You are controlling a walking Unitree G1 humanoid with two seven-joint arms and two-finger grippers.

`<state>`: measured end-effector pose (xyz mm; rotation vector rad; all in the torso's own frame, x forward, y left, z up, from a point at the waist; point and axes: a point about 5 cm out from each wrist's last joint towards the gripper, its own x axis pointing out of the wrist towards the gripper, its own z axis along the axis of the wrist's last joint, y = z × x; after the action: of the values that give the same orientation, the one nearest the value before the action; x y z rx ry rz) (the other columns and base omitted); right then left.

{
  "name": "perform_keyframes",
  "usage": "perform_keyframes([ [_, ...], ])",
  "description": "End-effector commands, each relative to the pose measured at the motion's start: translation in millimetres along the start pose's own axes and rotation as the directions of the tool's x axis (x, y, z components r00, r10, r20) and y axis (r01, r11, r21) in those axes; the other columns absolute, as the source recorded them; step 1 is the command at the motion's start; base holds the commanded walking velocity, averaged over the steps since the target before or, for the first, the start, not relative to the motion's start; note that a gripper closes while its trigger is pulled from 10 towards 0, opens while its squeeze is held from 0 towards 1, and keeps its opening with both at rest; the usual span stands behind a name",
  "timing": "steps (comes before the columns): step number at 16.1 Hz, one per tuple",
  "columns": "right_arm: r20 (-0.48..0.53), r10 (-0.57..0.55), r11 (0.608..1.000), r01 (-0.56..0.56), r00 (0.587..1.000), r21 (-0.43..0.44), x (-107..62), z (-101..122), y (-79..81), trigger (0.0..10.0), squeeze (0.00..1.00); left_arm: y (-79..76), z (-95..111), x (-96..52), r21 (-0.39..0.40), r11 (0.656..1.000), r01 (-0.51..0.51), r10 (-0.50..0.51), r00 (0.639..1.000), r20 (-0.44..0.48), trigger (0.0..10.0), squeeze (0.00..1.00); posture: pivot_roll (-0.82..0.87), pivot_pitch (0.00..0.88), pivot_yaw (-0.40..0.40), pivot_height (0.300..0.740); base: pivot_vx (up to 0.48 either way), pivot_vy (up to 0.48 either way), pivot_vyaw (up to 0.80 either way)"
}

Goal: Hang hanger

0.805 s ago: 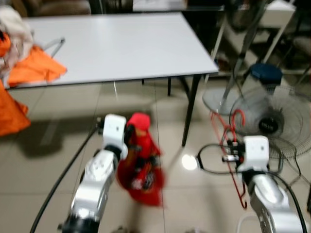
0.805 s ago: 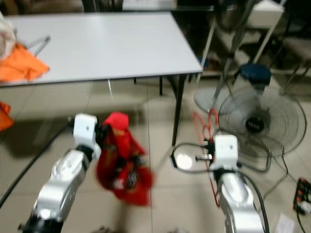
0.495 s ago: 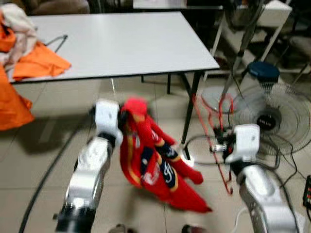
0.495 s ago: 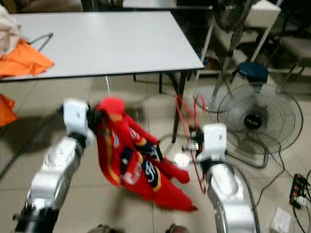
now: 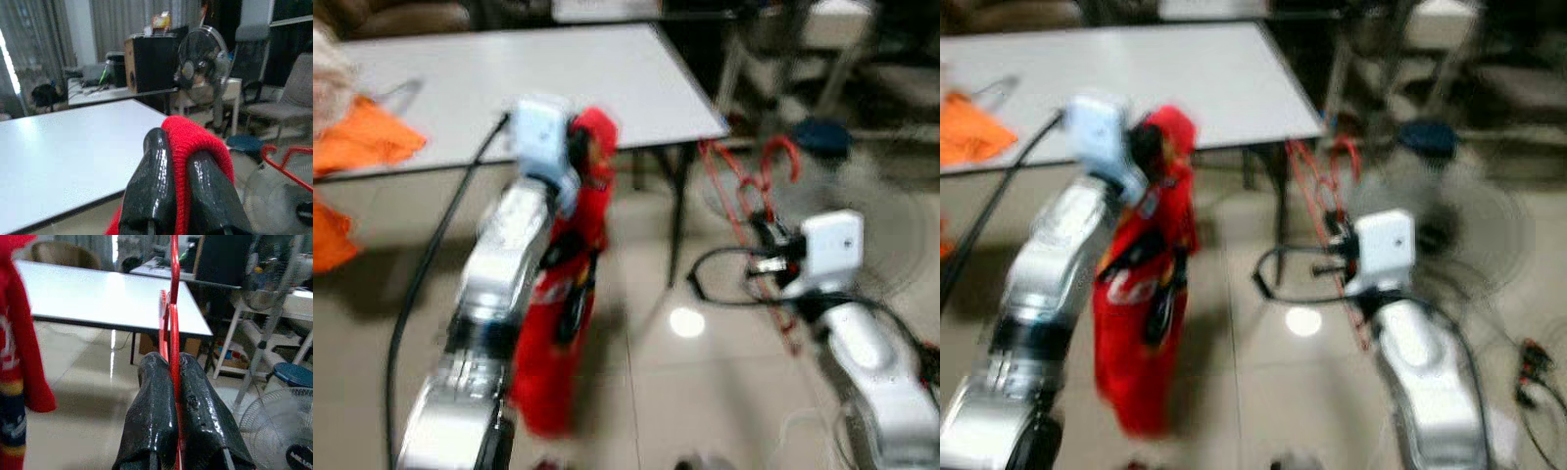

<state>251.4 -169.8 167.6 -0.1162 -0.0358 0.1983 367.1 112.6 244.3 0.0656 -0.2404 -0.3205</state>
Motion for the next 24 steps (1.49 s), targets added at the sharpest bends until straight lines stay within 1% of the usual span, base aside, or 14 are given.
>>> perform_keyframes([
  [1,0.023,0.025,1.0,-0.026,0.999,0.004,0.4,7.7,6.7,10.0,0.0,14.6,25.5,11.9,0.02,0.999,-0.032,0.03,0.996,0.084,10.0,0.0,-0.08,0.076,0.005,0.74,0.398,0.0,0.8],
  [3,0.026,0.019,1.0,-0.019,0.999,0.006,0.6,8.5,7.3,10.0,0.0,19.1,42.0,22.9,0.029,0.999,-0.041,0.037,0.992,0.121,10.0,0.0,-0.09,0.074,0.004,0.74,0.398,0.0,0.8],
  [4,0.033,0.016,1.0,-0.016,0.999,0.003,0.2,10.0,7.9,10.0,0.0,20.8,57.0,33.3,0.033,0.999,-0.034,0.029,0.989,0.148,10.0,0.0,-0.09,0.068,0.002,0.74,0.405,0.0,0.71],
  [5,0.036,0.016,1.0,-0.016,0.999,-0.001,-0.1,10.7,8.1,10.0,0.0,21.2,61.9,37.4,0.036,0.999,-0.03,0.024,0.987,0.158,10.0,0.0,-0.09,0.068,0.002,0.74,0.405,0.0,0.71],
  [8,0.062,0.026,1.0,-0.027,0.998,0.014,0.8,14.1,11.7,10.0,0.0,25.6,80.2,51.8,0.074,0.997,-0.024,0.011,0.984,0.178,10.0,0.0,-0.11,0.051,0.017,0.74,0.404,0.0,0.0],
  [9,0.089,0.014,1.0,-0.015,0.996,0.015,1.3,18.6,12.1,10.0,0.0,27.0,82.0,53.2,0.082,0.996,-0.025,0.009,0.983,0.185,10.0,0.0,-0.11,0.05,0.02,0.74,0.401,0.0,0.0],
  [11,0.11,0.008,1.0,-0.01,0.994,0.018,1.1,22.7,12.6,10.0,0.0,28.0,83.0,54.8,0.082,0.996,-0.026,0.01,0.983,0.186,10.0,0.0,-0.12,0.046,0.024,0.74,0.401,0.0,0.0],
  [12,0.13,0.015,1.0,-0.018,0.991,0.022,-1.1,26.5,13.6,10.0,0.0,23.3,90.1,60.4,0.087,0.996,-0.008,-0.009,0.98,0.2,10.0,0.0,-0.12,0.04,0.029,0.74,0.405,0.0,0.0],
  [14,0.132,0.024,0.999,-0.027,0.991,0.027,-2.1,26.5,14.8,10.0,0.0,18.6,96.5,64.8,0.089,0.996,0.012,-0.031,0.976,0.216,10.0,0.0,-0.12,0.039,0.031,0.74,0.405,0.0,0.0],
  [15,0.13,0.027,0.999,-0.03,0.991,0.026,-2.2,26.0,15.8,10.0,0.0,15.3,101.8,67.2,0.094,0.995,0.023,-0.044,0.973,0.228,10.0,0.0,-0.12,0.032,0.037,0.74,0.401,0.0,0.0],
  [16,0.076,0.004,1.0,-0.005,0.997,0.016,-1.7,17.7,15.4,10.0,0.0,9.5,114.4,71.7,0.095,0.995,0.042,-0.065,0.964,0.259,10.0,0.0,-0.13,0.023,0.042,0.74,0.405,0.0,0.0],
  [21,0.066,-0.007,0.998,0.003,0.998,0.066,-3.7,15.0,17.4,10.0,0.0,11.0,136.2,75.6,0.116,0.993,0.015,-0.051,0.949,0.312,10.0,0.0,-0.13,0.015,0.047,0.74,0.407,0.0,0.0],
  [22,0.057,-0.008,0.996,0.003,0.998,0.084,-3.5,14.1,17.7,10.0,0.0,12.4,142.7,76.2,0.115,0.993,0.009,-0.047,0.944,0.326,10.0,0.0,-0.14,0.011,0.048,0.74,0.405,0.0,-0.8],
  [24,0.053,-0.008,0.996,0.003,0.999,0.085,-3.4,13.7,17.7,10.0,0.0,14.6,152.1,76.5,0.123,0.992,-0.005,-0.038,0.938,0.345,10.0,0.0,-0.14,0.011,0.05,0.74,0.405,0.0,-0.8],
])
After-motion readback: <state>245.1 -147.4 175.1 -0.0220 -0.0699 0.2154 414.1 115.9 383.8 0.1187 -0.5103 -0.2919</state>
